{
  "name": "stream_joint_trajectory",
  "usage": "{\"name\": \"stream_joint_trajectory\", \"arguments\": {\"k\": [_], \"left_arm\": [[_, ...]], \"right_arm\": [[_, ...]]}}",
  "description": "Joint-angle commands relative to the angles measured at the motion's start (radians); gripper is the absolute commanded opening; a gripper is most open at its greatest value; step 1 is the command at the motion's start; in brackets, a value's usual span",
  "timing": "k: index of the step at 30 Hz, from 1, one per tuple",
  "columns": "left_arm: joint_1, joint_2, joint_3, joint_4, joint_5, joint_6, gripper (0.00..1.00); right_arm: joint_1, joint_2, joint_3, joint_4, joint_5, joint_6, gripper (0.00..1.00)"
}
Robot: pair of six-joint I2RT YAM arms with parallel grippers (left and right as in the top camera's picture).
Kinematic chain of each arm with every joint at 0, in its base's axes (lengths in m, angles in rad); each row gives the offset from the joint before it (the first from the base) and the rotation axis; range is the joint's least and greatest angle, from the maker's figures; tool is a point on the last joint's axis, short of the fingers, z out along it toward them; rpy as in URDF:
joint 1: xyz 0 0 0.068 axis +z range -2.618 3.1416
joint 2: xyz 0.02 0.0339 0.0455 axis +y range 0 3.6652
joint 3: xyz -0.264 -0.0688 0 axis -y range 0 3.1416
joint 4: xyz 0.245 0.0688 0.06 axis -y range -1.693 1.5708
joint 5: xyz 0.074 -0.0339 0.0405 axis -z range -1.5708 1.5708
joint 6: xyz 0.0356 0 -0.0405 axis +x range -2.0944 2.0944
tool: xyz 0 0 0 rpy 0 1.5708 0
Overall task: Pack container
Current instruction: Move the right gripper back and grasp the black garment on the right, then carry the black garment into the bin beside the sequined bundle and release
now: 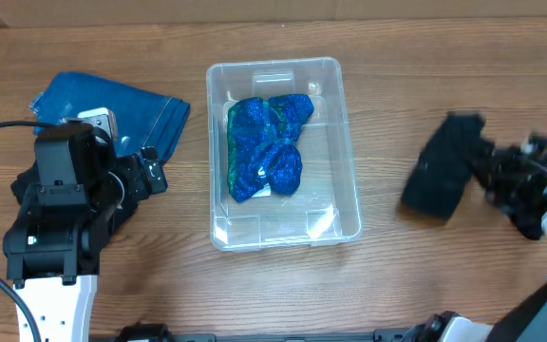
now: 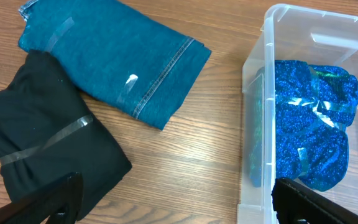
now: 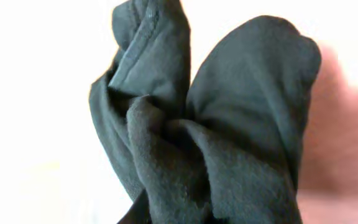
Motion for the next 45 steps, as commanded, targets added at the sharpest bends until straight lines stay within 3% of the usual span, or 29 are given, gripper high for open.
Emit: {"name": "stream_joint_trajectory", "arguments": {"k": [1, 4, 5, 9, 13, 17, 18, 20, 21, 26, 30, 31, 32, 33, 34, 36, 42, 45], "left_arm": [[-0.006, 0.000, 0.021, 0.005, -0.006, -0.007, 1.00], [-0.006, 0.000, 0.021, 0.005, -0.006, -0.007, 1.00], [-0.006, 0.000, 0.021, 0.005, -0.006, -0.007, 1.00], [-0.006, 0.000, 0.021, 0.003, -0.006, -0.007, 1.00], [-0.006, 0.000, 0.021, -0.003, -0.006, -0.006, 1.00], [-0.006, 0.000, 0.021, -0.004, -0.005, -0.007, 1.00], [-0.006, 0.000, 0.021, -0.004, -0.006, -0.007, 1.00], [-0.006, 0.000, 0.021, -0.004, -0.006, -0.007, 1.00], [-0.006, 0.000, 0.021, -0.005, -0.005, -0.007, 1.00], [-0.006, 0.000, 0.021, -0.011, -0.006, -0.007, 1.00], [-0.006, 0.000, 0.021, -0.011, -0.006, -0.007, 1.00], [-0.006, 0.000, 0.021, -0.011, -0.005, -0.007, 1.00], [-0.006, 0.000, 0.021, -0.014, -0.005, -0.007, 1.00], [-0.006, 0.000, 0.021, -0.018, -0.005, -0.008, 1.00], [-0.006, 0.000, 0.021, -0.020, -0.005, -0.011, 1.00], [-0.006, 0.000, 0.021, -0.022, -0.005, -0.014, 1.00], [-0.006, 0.000, 0.021, -0.021, -0.006, -0.014, 1.00], [-0.006, 0.000, 0.021, -0.022, -0.006, -0.014, 1.00]], "right_arm": [[0.164, -0.164, 0.179, -0.034, -0.080, -0.013, 0.04], [0.403, -0.224, 0.272, -0.036, 0.011, -0.006, 0.04], [0.557, -0.224, 0.296, -0.032, 0.109, -0.002, 0.04], [0.815, -0.154, 0.296, -0.017, 0.375, 0.055, 0.05], [0.916, 0.030, 0.296, 0.051, 0.456, 0.055, 0.05], [0.915, 0.213, 0.296, 0.211, 0.489, 0.055, 0.05], [0.915, 0.239, 0.296, 0.224, 0.492, 0.055, 0.10], [0.915, 0.264, 0.296, 0.216, 0.520, 0.066, 0.95], [0.915, 0.267, 0.296, 0.204, 0.534, 0.070, 1.00], [0.922, 0.177, 0.406, 0.096, 0.653, 0.014, 1.00], [0.981, 0.139, 0.490, 0.068, 0.690, -0.173, 0.99], [0.997, 0.145, 0.490, 0.055, 0.695, -0.206, 0.77], [1.007, 0.161, 0.489, 0.042, 0.711, -0.211, 0.46], [1.011, 0.181, 0.489, 0.031, 0.726, -0.211, 0.27], [1.012, 0.211, 0.489, 0.018, 0.729, -0.214, 0.16], [1.011, 0.294, 0.489, 0.000, 0.728, -0.221, 0.04], [1.012, 0.560, 0.489, 0.004, 0.726, -0.278, 0.04], [1.012, 0.592, 0.489, -0.002, 0.724, -0.296, 0.10]]}}
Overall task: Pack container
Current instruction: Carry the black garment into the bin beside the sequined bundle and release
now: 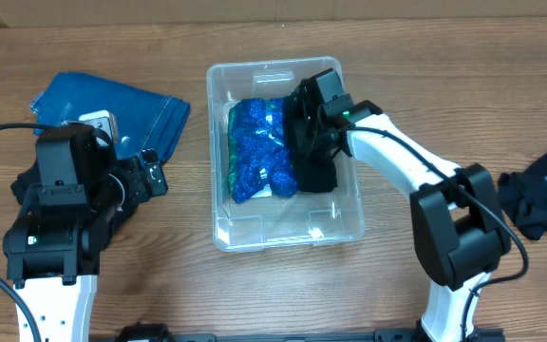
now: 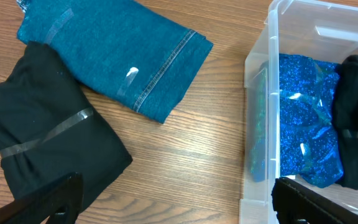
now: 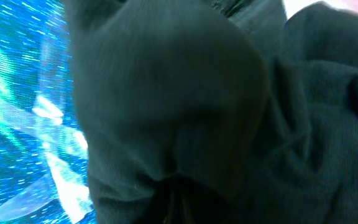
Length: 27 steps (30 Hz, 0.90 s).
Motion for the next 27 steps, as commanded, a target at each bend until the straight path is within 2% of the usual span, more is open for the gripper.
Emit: {"name": "stream_joint_trajectory", "arguments": {"k": [1, 2, 3, 4, 6, 7, 8, 10, 12, 14, 16, 19, 21, 23, 27], "left_arm": [[-0.006, 0.000, 0.021, 0.001, -0.006, -0.011, 1.00], [-0.006, 0.000, 0.021, 0.002, -0.006, -0.011, 1.00], [-0.006, 0.000, 0.021, 0.001, -0.006, -0.011, 1.00], [-0.006, 0.000, 0.021, 0.001, -0.006, -0.011, 1.00], [-0.006, 0.000, 0.021, 0.002, -0.006, -0.011, 1.00], [-0.006, 0.000, 0.021, 0.001, -0.006, -0.011, 1.00], [-0.006, 0.000, 0.021, 0.001, -0.006, -0.011, 1.00], [-0.006, 0.000, 0.021, 0.000, -0.006, -0.011, 1.00], [-0.006, 0.000, 0.021, -0.003, -0.006, -0.011, 1.00], [-0.006, 0.000, 0.021, -0.003, -0.006, -0.011, 1.00], [-0.006, 0.000, 0.021, -0.003, -0.006, -0.011, 1.00], [-0.006, 0.000, 0.021, -0.003, -0.005, -0.011, 1.00], [-0.006, 0.000, 0.021, -0.003, -0.005, -0.011, 1.00], [-0.006, 0.000, 0.021, -0.003, -0.006, -0.011, 1.00], [-0.006, 0.000, 0.021, -0.006, -0.006, -0.010, 1.00]], "right_arm": [[-0.003, 0.000, 0.013, -0.014, 0.006, -0.034, 0.15], [-0.003, -0.013, 0.030, -0.036, 0.006, -0.034, 0.29], [-0.003, -0.034, 0.056, -0.068, 0.009, -0.035, 0.39], [-0.003, -0.059, 0.085, -0.097, 0.022, -0.038, 0.42], [-0.011, -0.166, 0.187, -0.181, 0.127, 0.005, 0.57], [-0.028, -0.231, 0.229, -0.200, 0.189, 0.061, 0.72], [-0.047, -0.274, 0.246, -0.203, 0.217, 0.091, 0.98], [-0.154, -0.389, 0.252, -0.208, 0.234, 0.143, 1.00], [-0.273, -0.432, 0.252, -0.261, 0.234, 0.194, 1.00], [-0.480, -0.439, 0.249, -0.374, 0.221, 0.265, 1.00], [-0.658, -0.425, 0.229, -0.416, 0.153, 0.267, 1.00], [-0.923, -0.364, 0.207, -0.423, 0.114, 0.256, 1.00], [-1.051, -0.296, 0.207, -0.431, 0.077, 0.238, 1.00], [-1.150, -0.212, 0.207, -0.427, 0.028, 0.233, 1.00], [-1.255, -0.101, 0.207, -0.413, 0.015, 0.225, 1.00]]}}
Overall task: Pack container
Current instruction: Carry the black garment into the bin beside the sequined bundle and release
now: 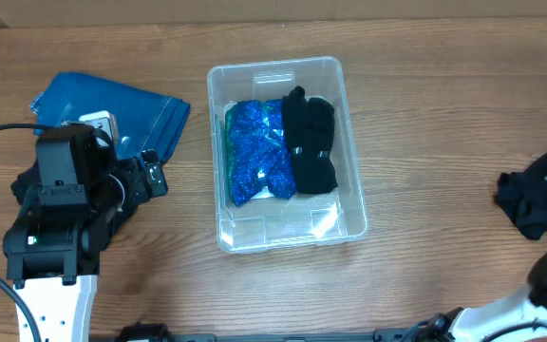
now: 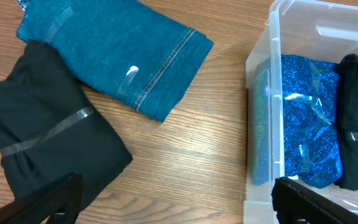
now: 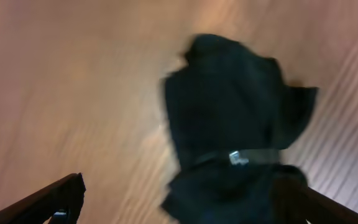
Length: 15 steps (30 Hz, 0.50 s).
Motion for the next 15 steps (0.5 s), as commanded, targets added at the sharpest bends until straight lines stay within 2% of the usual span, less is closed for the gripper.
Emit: {"name": "stream_joint_trajectory", "arguments": {"k": [1, 8, 14, 15], "left_arm": [[-0.006, 0.000, 0.021, -0.001, -0.006, -0.011, 1.00], [-0.006, 0.000, 0.021, 0.000, -0.006, -0.011, 1.00], [-0.006, 0.000, 0.021, 0.002, -0.006, -0.011, 1.00], [-0.006, 0.000, 0.021, 0.002, -0.006, -0.011, 1.00]], "right_arm": [[-0.058, 0.078, -0.002, 0.011, -0.048, -0.010, 1.00], [-0.070, 0.248, -0.002, -0.015, 0.008, -0.010, 1.00], [-0.070, 0.288, -0.029, -0.034, 0.024, -0.012, 1.00], [-0.070, 0.288, -0.031, -0.038, -0.010, -0.040, 0.87]]}}
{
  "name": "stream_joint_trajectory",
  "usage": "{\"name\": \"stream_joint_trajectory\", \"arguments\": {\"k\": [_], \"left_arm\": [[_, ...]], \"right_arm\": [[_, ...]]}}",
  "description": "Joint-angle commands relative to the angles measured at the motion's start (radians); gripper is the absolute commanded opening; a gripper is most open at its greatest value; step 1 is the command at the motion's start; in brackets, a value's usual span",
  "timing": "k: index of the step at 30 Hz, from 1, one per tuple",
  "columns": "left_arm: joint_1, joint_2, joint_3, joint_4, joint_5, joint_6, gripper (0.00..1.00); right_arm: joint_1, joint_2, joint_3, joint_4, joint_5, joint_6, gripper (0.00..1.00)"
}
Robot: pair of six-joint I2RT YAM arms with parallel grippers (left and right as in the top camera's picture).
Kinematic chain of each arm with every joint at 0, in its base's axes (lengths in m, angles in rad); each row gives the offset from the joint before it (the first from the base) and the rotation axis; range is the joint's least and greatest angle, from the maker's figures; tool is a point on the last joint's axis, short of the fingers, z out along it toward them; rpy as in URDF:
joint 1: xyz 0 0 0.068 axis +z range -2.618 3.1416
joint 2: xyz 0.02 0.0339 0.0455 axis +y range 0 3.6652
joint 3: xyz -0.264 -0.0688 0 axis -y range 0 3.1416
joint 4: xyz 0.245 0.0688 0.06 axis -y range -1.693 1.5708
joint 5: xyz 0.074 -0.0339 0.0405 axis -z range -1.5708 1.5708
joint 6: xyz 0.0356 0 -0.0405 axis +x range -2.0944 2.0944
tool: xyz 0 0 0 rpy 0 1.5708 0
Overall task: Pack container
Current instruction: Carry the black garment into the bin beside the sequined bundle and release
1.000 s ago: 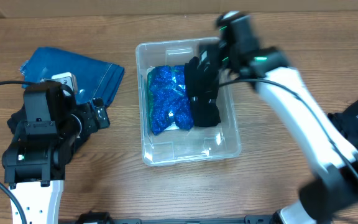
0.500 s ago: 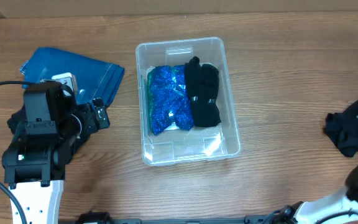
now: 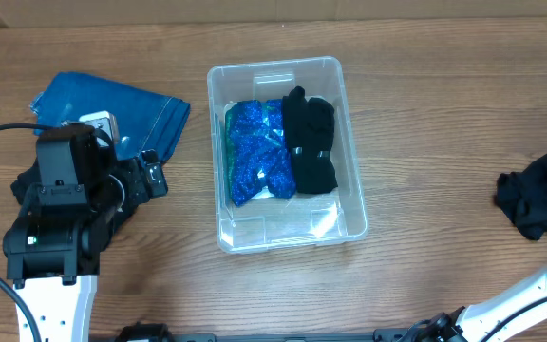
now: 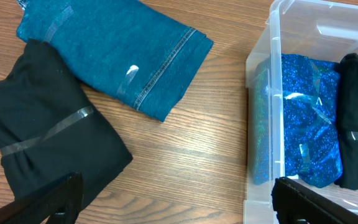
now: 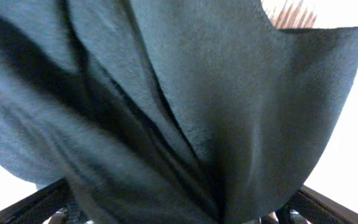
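Observation:
The clear plastic container stands mid-table and holds a blue sparkly bundle with a taped black bundle on its right; both also show in the left wrist view, the blue bundle and the black one. A loose black garment lies at the far right. My right gripper is open right down on this garment, which fills its view. My left gripper hangs open over bare wood, left of the container.
A folded, taped blue denim bundle lies at the back left, also visible as denim. A taped black bundle sits beside it, under my left arm. The table's right edge is close to the loose garment.
My right gripper was open a little way above the loose black garment at the far right; now it is low on it, the cloth filling its view. The container and left arm are unchanged.
My right gripper held a black bundle in the air right of the container. Then it had the bundle inside the container beside the blue one. Then the bundle lay there alone, with the gripper open over another black garment at the far right, where it now sits low.

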Motion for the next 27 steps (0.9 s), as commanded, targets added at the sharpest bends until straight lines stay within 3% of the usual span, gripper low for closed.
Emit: {"name": "stream_joint_trajectory", "arguments": {"k": [1, 2, 4, 6, 11, 14, 20, 23, 27], "left_arm": [[-0.006, 0.000, 0.021, 0.004, -0.006, -0.011, 1.00], [-0.006, 0.000, 0.021, 0.004, -0.006, -0.011, 1.00], [-0.006, 0.000, 0.021, 0.004, -0.006, -0.011, 1.00], [-0.006, 0.000, 0.021, 0.003, -0.006, -0.011, 1.00], [-0.006, 0.000, 0.021, 0.003, -0.007, -0.010, 1.00], [-0.006, 0.000, 0.021, -0.011, -0.010, -0.010, 1.00], [-0.006, 0.000, 0.099, -0.090, -0.054, -0.014, 1.00], [-0.006, 0.000, 0.127, -0.100, -0.058, -0.014, 1.00], [-0.006, 0.000, 0.126, -0.101, -0.058, -0.014, 1.00]], "right_arm": [[0.000, 0.008, -0.018, -0.010, -0.103, -0.072, 0.66], [0.000, 0.008, -0.017, -0.010, -0.164, -0.099, 0.46], [0.001, 0.002, -0.008, -0.014, -0.321, -0.171, 0.16], [0.008, -0.027, 0.006, -0.018, -0.392, -0.205, 0.04], [0.079, -0.201, 0.084, -0.011, -0.709, -0.344, 0.04], [0.239, -0.337, 0.184, -0.081, -0.750, -0.523, 0.04], [0.664, -0.420, 0.392, -0.314, -0.505, -0.872, 0.04], [0.872, -0.430, 0.406, -0.362, -0.309, -0.918, 0.04], [1.143, -0.429, 0.401, -0.464, -0.240, -1.149, 0.04]]}}
